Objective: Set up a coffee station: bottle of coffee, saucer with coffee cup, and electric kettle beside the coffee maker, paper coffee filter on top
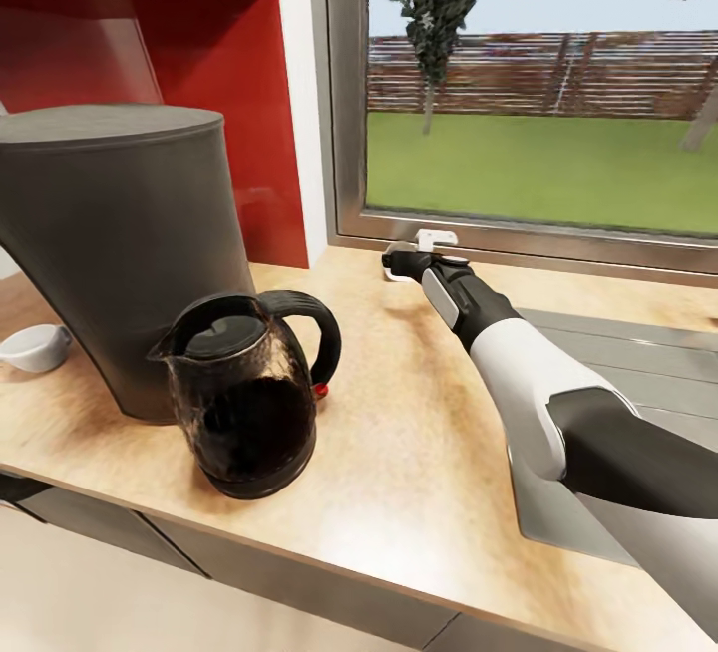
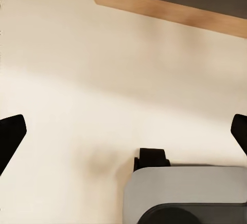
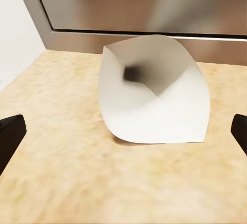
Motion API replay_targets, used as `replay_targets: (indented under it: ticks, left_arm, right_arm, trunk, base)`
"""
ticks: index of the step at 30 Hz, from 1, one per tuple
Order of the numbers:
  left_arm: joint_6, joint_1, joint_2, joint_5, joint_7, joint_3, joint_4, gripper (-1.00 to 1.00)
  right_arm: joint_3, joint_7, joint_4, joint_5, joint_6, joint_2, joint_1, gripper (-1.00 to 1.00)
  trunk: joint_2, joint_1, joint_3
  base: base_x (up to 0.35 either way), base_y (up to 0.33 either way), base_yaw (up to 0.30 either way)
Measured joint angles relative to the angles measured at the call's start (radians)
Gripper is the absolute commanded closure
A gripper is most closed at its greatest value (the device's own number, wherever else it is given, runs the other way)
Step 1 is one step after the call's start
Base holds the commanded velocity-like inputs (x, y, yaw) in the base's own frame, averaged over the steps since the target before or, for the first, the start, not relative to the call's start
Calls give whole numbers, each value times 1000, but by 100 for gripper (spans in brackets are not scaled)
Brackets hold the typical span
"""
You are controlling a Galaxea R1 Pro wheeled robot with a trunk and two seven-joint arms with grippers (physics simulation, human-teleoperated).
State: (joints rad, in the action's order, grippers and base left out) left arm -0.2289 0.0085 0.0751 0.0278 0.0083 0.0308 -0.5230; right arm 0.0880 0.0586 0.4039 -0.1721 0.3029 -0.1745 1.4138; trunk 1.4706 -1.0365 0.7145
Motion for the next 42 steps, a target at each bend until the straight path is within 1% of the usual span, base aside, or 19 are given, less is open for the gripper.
replay_targets:
  ticks: [14, 42]
  left_arm:
    - [0, 0, 0, 0, 0, 0, 0, -100]
    - [0, 0, 0, 0, 0, 0, 2, -100]
  right_arm:
    - [1, 0, 0, 0, 0, 0, -1, -100]
    - [-1, 0, -2, 0, 0, 0, -3, -100]
  trunk:
    - [0, 0, 0]
    - [0, 0, 0]
  base:
    - [0, 78, 0]
    - [61, 2, 0]
